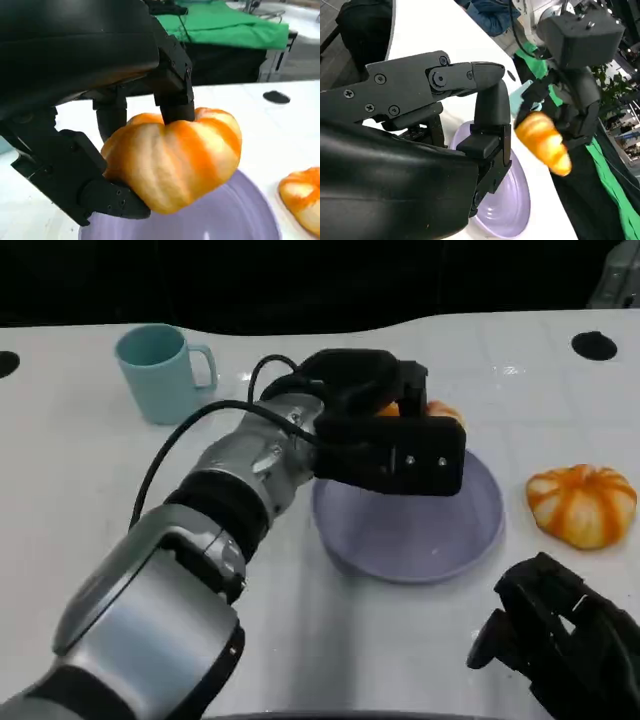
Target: Grasp the bread from the table and place it into the plate.
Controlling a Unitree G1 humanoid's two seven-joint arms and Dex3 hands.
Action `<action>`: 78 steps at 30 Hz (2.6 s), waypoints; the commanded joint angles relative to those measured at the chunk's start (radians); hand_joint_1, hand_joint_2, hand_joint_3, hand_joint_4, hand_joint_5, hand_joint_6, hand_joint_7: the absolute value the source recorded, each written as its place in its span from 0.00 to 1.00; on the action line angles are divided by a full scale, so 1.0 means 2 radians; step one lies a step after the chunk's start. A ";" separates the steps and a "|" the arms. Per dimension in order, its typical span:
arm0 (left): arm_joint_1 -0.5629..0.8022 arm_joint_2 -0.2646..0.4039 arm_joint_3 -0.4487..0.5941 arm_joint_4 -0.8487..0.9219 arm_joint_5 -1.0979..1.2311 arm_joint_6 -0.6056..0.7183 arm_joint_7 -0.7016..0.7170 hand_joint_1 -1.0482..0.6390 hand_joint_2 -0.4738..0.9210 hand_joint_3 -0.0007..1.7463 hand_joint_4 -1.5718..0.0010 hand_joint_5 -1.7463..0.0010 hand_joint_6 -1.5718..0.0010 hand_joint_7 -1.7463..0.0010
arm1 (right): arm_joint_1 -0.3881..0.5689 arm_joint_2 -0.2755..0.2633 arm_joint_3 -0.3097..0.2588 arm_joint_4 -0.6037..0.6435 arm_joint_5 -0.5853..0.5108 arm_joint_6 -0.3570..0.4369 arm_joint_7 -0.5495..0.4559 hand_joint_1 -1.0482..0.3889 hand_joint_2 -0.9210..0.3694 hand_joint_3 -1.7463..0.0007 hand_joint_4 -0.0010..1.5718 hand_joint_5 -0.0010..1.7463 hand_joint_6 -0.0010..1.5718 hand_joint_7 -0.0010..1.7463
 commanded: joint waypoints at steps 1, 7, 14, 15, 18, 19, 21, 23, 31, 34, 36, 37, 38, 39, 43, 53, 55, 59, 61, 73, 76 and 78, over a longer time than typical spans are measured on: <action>-0.011 -0.002 -0.009 0.010 0.007 0.011 -0.011 0.47 1.00 0.16 0.53 0.18 0.43 0.85 | 0.003 -0.002 0.001 -0.013 -0.002 -0.003 -0.006 0.37 0.00 0.89 0.39 1.00 0.35 0.86; -0.002 -0.003 -0.021 0.019 0.012 0.016 -0.011 0.48 1.00 0.13 0.58 0.20 0.34 0.83 | 0.005 -0.001 0.002 -0.014 0.000 -0.006 -0.003 0.38 0.00 0.87 0.39 1.00 0.35 0.85; 0.009 -0.008 -0.016 0.024 0.001 0.019 -0.024 0.46 1.00 0.10 0.57 0.36 0.37 0.90 | 0.006 0.000 0.002 -0.015 0.001 -0.004 -0.006 0.38 0.00 0.88 0.38 1.00 0.35 0.85; 0.011 -0.008 -0.015 0.025 -0.001 0.018 -0.026 0.46 1.00 0.07 0.58 0.35 0.35 0.90 | 0.006 0.000 0.001 -0.015 0.002 -0.004 -0.006 0.38 0.00 0.88 0.38 1.00 0.35 0.85; 0.012 -0.009 -0.013 0.025 -0.002 0.017 -0.027 0.46 1.00 0.04 0.59 0.33 0.33 0.90 | 0.006 0.000 0.001 -0.015 0.002 -0.004 -0.006 0.38 0.00 0.88 0.38 1.00 0.35 0.85; 0.015 -0.008 -0.003 0.027 -0.013 0.014 -0.049 0.46 1.00 0.04 0.59 0.33 0.33 0.90 | 0.006 0.000 0.001 -0.015 0.002 -0.004 -0.006 0.38 0.00 0.88 0.38 1.00 0.35 0.85; 0.020 -0.006 0.011 0.029 -0.030 0.008 -0.081 0.40 1.00 0.15 0.76 0.69 0.69 0.98 | 0.006 0.000 0.001 -0.014 0.002 -0.005 -0.004 0.39 0.00 0.88 0.39 1.00 0.35 0.84; 0.023 -0.004 0.013 0.028 -0.031 0.005 -0.087 0.35 1.00 0.17 0.84 0.83 0.81 0.99 | 0.006 0.000 0.001 -0.014 0.003 -0.005 -0.004 0.39 0.00 0.88 0.39 1.00 0.35 0.84; 0.017 -0.003 -0.004 0.027 -0.012 0.019 -0.091 0.16 1.00 0.22 1.00 0.99 0.99 1.00 | 0.005 0.000 -0.001 -0.013 0.004 -0.005 -0.003 0.39 0.00 0.89 0.39 1.00 0.36 0.84; 0.016 -0.001 -0.005 0.026 -0.011 0.021 -0.095 0.13 1.00 0.24 1.00 1.00 1.00 1.00 | 0.005 -0.002 -0.002 -0.014 0.004 -0.003 -0.005 0.39 0.00 0.89 0.39 1.00 0.36 0.84; 0.015 0.001 -0.004 0.026 -0.013 0.022 -0.100 0.10 1.00 0.25 1.00 1.00 1.00 1.00 | 0.004 -0.003 -0.002 -0.015 0.004 0.000 -0.006 0.38 0.00 0.89 0.39 1.00 0.36 0.84; 0.015 0.001 -0.004 0.025 -0.014 0.023 -0.101 0.09 1.00 0.25 1.00 1.00 1.00 1.00 | 0.004 -0.004 -0.002 -0.015 0.003 0.000 -0.006 0.38 0.00 0.89 0.39 1.00 0.36 0.84; 0.015 0.003 -0.001 0.024 -0.016 0.022 -0.103 0.09 1.00 0.26 1.00 1.00 1.00 1.00 | 0.004 -0.004 -0.003 -0.014 0.004 -0.001 -0.005 0.38 0.00 0.89 0.39 1.00 0.36 0.84; 0.015 0.005 0.001 0.023 -0.019 0.020 -0.103 0.08 1.00 0.26 1.00 1.00 1.00 1.00 | 0.003 -0.004 -0.004 -0.012 0.004 -0.002 -0.003 0.38 0.00 0.89 0.39 1.00 0.36 0.84; 0.015 0.008 0.004 0.021 -0.022 0.018 -0.104 0.06 1.00 0.28 1.00 1.00 1.00 1.00 | 0.003 -0.005 -0.005 -0.011 0.004 -0.003 -0.001 0.38 0.00 0.89 0.39 1.00 0.36 0.85; 0.069 0.042 0.134 -0.020 -0.167 -0.069 -0.174 0.13 1.00 0.25 0.93 0.96 0.92 0.97 | 0.000 -0.008 -0.009 -0.007 0.003 -0.003 0.004 0.37 0.00 0.90 0.40 1.00 0.36 0.86; 0.080 0.046 0.153 -0.029 -0.193 -0.076 -0.201 0.12 1.00 0.25 0.91 0.95 0.91 0.97 | -0.001 -0.008 -0.009 -0.005 0.004 -0.004 0.006 0.37 0.00 0.90 0.40 1.00 0.36 0.87; 0.116 0.046 0.206 -0.062 -0.262 -0.088 -0.244 0.13 1.00 0.24 0.85 0.91 0.85 0.95 | -0.002 -0.007 -0.010 -0.005 0.005 -0.002 0.004 0.37 0.00 0.89 0.40 1.00 0.36 0.87; 0.139 0.039 0.244 -0.086 -0.315 -0.069 -0.272 0.15 1.00 0.22 0.82 0.89 0.82 0.94 | -0.002 -0.007 -0.010 -0.004 0.004 -0.002 0.003 0.38 0.00 0.89 0.40 1.00 0.35 0.87; 0.328 -0.007 0.321 -0.364 -0.504 0.114 -0.289 0.24 1.00 0.19 0.71 0.37 0.54 0.81 | -0.007 -0.008 -0.014 -0.003 0.006 0.003 0.000 0.38 0.00 0.89 0.40 1.00 0.35 0.88; 0.335 -0.007 0.320 -0.382 -0.505 0.129 -0.284 0.24 1.00 0.19 0.71 0.36 0.55 0.81 | -0.007 -0.008 -0.014 -0.003 0.006 0.003 0.000 0.38 0.00 0.89 0.40 1.00 0.35 0.88; 0.378 -0.016 0.328 -0.453 -0.542 0.179 -0.264 0.24 1.00 0.20 0.68 0.30 0.55 0.71 | -0.008 -0.007 -0.013 -0.003 0.005 0.003 -0.001 0.38 0.00 0.89 0.40 1.00 0.35 0.88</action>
